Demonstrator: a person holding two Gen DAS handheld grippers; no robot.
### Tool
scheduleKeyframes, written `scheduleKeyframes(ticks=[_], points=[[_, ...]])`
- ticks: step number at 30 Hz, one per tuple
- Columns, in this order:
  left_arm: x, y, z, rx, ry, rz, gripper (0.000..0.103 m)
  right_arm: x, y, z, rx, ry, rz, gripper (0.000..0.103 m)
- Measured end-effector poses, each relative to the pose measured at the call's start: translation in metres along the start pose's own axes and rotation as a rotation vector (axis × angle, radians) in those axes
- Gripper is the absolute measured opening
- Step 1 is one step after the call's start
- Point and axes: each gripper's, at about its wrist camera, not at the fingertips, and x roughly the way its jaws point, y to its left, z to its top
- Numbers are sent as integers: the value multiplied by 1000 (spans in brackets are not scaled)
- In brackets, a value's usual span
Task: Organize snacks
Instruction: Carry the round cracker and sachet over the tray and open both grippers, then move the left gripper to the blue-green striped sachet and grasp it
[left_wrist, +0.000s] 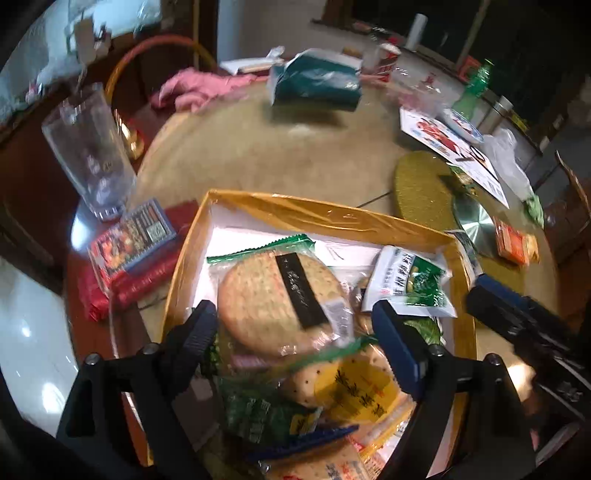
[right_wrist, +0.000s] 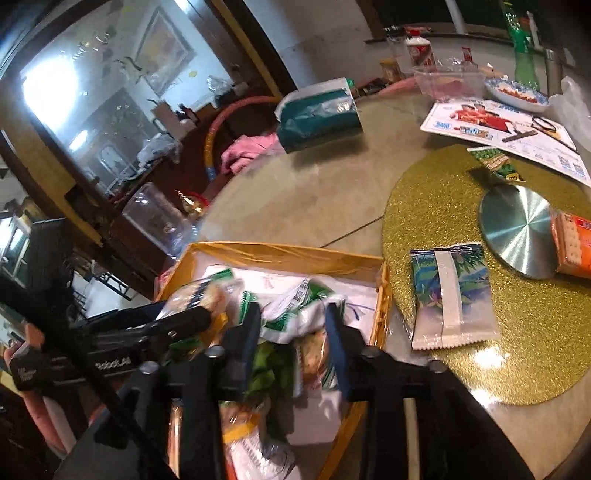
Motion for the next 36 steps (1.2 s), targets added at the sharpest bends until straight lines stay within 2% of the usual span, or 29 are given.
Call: scheduleKeyframes(ticks=[1, 2, 5, 9, 12, 15, 16, 18, 19, 21, 23, 26, 28, 32, 36], points=[[-4, -3, -3, 13, -15, 16, 87, -7, 0, -3, -1, -15, 1, 54], [-7, -5, -6, 15, -28, 27, 87, -15, 0, -7, 6, -29, 11, 55], [-24, -10, -19, -16, -60, 13, 87, -39, 0, -23, 24, -39, 60, 55], [-58, -24, -44, -59, -163, -17, 91, -71, -8, -45, 45, -71, 75, 55], [-65, -40, -54, -49, -174, -24, 92, -91, -18, -61, 64, -99, 72, 55], [-66, -57, -62, -60, -135, -9, 92, -103, -31, -73, 95, -96, 85, 55], [-74, -63, -68, -77, -148, -27, 92, -109, -37, -77, 106, -99, 93, 55], [-91, -79, -82, -99, -179, -110, 92, -118, -46, -85, 114, -113, 60, 56], [-95, -87, -88, -105, -176, -137, 93, -125, -52, -91, 116, -125, 37, 57], [-97, -104, -100, -97, -161, -178, 93, -136, -67, -100, 133, -138, 4, 69], [-96, -125, -111, -70, -140, -194, 93, -144, -81, -108, 161, -133, 2, 69], [-94, -154, -125, -17, -136, -164, 93, -153, -95, -120, 174, -96, 11, 69], [-96, -167, -134, 3, -144, -153, 93, -164, -102, -129, 185, -104, 15, 69], [-95, -177, -148, -11, -149, -162, 93, -178, -109, -145, 187, -107, -42, 69], [-93, -185, -147, 24, -152, -104, 93, -186, -120, -151, 215, -103, -46, 69]])
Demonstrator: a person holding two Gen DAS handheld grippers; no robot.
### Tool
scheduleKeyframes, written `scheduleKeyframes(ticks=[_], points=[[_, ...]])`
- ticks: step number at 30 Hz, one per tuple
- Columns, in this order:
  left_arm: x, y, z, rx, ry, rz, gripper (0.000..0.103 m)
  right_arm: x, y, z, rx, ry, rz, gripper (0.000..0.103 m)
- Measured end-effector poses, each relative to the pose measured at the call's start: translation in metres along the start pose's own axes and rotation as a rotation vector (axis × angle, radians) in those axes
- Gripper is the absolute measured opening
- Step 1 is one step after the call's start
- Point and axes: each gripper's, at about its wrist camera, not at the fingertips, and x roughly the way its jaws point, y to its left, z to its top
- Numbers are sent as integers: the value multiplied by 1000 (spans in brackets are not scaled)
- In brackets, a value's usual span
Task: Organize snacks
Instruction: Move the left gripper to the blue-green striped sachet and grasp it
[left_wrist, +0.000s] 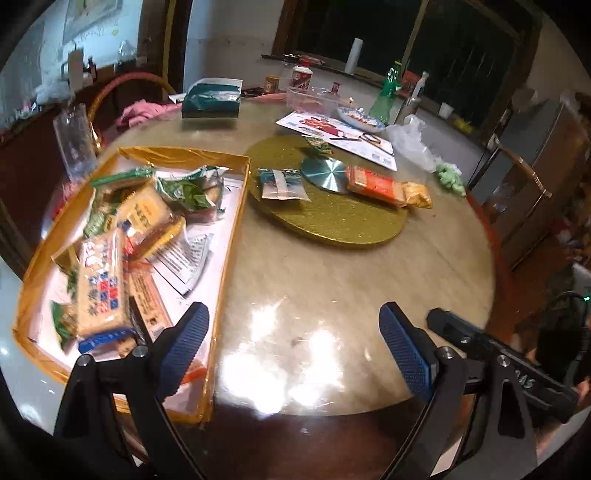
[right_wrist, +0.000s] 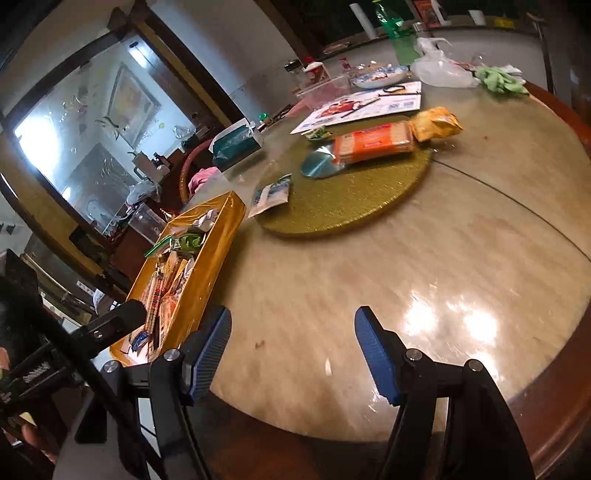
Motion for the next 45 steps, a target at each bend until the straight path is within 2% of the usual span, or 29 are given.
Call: scheduleKeyframes(ticks=[4, 9, 16, 25, 30, 33, 36, 39, 41, 42, 43, 45], points=[[9, -3, 9, -14, 42, -69, 93, -6, -10, 4, 10, -12, 0, 69], [22, -7, 19, -25, 66, -59, 93, -9, -26, 12, 52, -29, 6, 69], [40, -25, 33, 14, 84, -38, 93, -3, -45, 19, 80, -23, 8, 69], [96, -34, 73, 20, 163, 27, 93, 8, -68, 22, 108, -15, 35, 69], [147, -29, 105, 16, 227, 96, 93, 11, -87, 23, 169, -17, 42, 69], [167, -24, 124, 8, 227, 136, 93, 10, -91, 21, 182, -14, 44, 69], [189, -24, 139, 45, 244, 158, 93, 9, -88, 20, 169, -9, 50, 69], [207, -18, 146, 14, 269, 169, 93, 10, -86, 20, 164, -4, 55, 69], [220, -12, 148, -22, 330, 160, 93, 10, -87, 21, 167, -3, 56, 69], [227, -8, 149, -37, 359, 179, 93, 10, -88, 22, 169, -1, 54, 69], [229, -8, 149, -22, 355, 229, 92, 10, -88, 22, 169, -1, 52, 69], [230, -9, 146, -6, 351, 240, 91, 10, -89, 24, 174, 0, 42, 69]])
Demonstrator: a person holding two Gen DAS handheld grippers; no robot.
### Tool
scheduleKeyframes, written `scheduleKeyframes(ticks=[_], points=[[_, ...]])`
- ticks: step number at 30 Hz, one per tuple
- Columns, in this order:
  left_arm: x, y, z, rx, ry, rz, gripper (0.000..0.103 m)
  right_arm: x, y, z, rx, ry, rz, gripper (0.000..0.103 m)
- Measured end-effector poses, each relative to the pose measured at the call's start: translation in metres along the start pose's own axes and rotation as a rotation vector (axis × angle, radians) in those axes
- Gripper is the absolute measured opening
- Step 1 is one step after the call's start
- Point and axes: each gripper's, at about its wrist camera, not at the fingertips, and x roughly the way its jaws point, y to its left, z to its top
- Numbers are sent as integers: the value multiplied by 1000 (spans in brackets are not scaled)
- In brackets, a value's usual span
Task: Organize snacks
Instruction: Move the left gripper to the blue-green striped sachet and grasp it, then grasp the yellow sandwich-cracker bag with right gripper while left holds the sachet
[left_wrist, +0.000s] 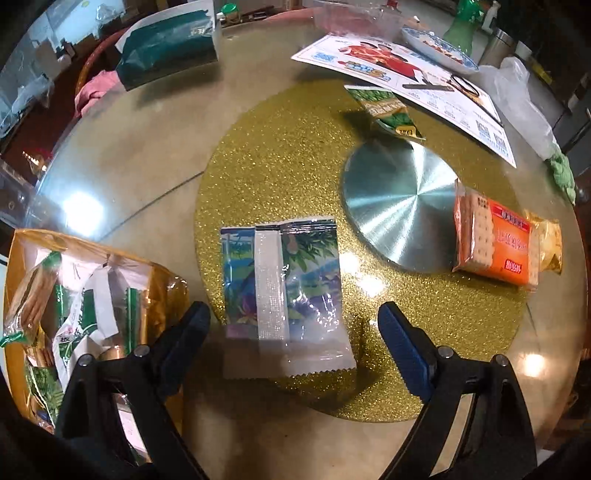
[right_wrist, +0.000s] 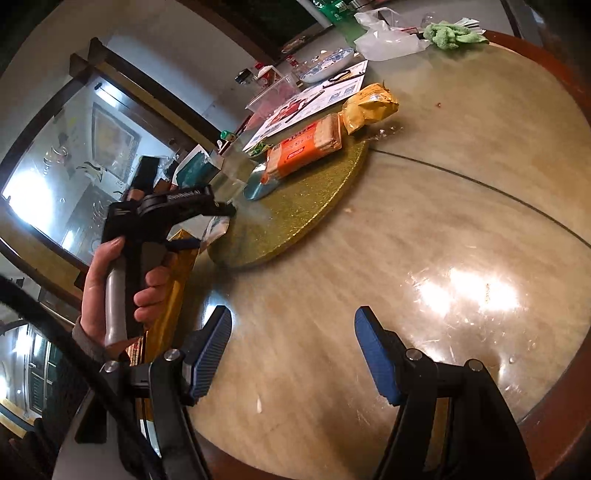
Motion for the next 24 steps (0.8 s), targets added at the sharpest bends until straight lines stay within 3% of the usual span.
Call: scheduleKeyframes(ticks=[2, 5, 11, 15, 19, 24], points=[[-2, -1, -6, 4, -15, 13, 74, 1, 1, 1, 0, 4, -4, 69], [-6, 1, -16, 14, -32, -4, 68, 2, 2, 3, -7, 10, -21, 69], [-19, 2, -40, 40, -46, -34, 65, 3, 10, 8, -38, 29, -59, 69], [-35, -12, -88, 119, -36, -64, 65, 6, 14, 17, -73, 62, -66, 69], [-56, -24, -148, 198, -35, -93, 65, 13, 14, 41, -107, 94, -93, 69], [-70, -22, -185, 225, -40, -145, 66, 20, 13, 90, -155, 54, -189, 69]])
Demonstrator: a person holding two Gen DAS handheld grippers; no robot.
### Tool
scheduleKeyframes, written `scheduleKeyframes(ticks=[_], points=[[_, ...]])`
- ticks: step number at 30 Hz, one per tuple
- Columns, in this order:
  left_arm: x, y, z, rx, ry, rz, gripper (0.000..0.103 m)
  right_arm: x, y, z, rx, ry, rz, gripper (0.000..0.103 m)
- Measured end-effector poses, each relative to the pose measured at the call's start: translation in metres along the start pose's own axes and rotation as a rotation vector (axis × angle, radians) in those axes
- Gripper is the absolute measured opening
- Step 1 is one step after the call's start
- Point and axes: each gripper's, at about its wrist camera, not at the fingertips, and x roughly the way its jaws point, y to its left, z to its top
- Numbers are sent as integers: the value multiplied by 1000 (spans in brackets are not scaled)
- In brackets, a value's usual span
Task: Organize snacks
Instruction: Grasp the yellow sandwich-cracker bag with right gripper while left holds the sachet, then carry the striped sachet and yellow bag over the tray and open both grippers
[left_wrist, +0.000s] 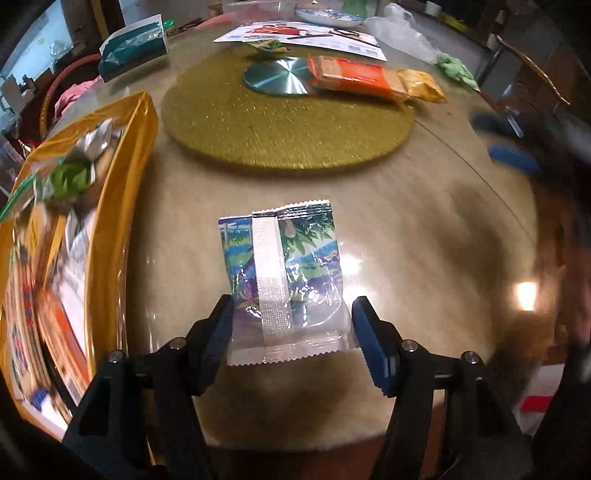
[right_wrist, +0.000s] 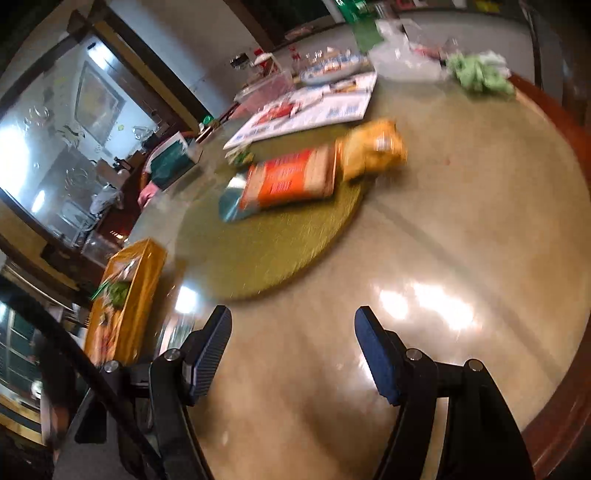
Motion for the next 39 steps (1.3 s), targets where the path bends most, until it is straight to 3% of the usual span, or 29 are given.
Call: scheduleKeyframes(ticks=[4, 8, 10, 13, 17, 23, 25, 27, 28, 35, 37, 39], points=[[-5, 10, -5, -34, -3, -19, 66, 7, -16, 36, 56, -8, -64, 69], [-2, 14, -2, -29, 7, -3, 67, 29, -29, 70, 79, 6, -75, 69], [-2, 20, 1, -59, 10, -33, 67, 43, -34, 88, 102, 11, -88, 69], [-1, 20, 0, -50, -8, -16, 69, 57, -31, 112, 54, -19, -163, 69], [-2, 17, -8, -19, -47, 21, 69, 86, -36, 128, 28, 30, -205, 69], [-1, 13, -9, 20, -39, 55, 70, 101, -42, 117, 20, 58, -235, 69], [-1, 14, -8, 18, -37, 55, 70, 99, -41, 112, -3, 57, -268, 64], [-1, 14, -8, 13, -41, 46, 74, 94, -39, 106, -15, 63, -281, 58], [1, 14, -7, 10, -40, 41, 82, 91, -40, 102, -8, 64, -283, 58], [8, 7, 2, 48, -39, 51, 85, 48, -31, 42, 22, 71, -258, 55], [7, 9, 1, 41, -51, 50, 82, 33, -26, 17, 38, 66, -243, 55], [3, 12, -1, 28, -74, 54, 66, 19, -17, -9, 49, 71, -169, 55]])
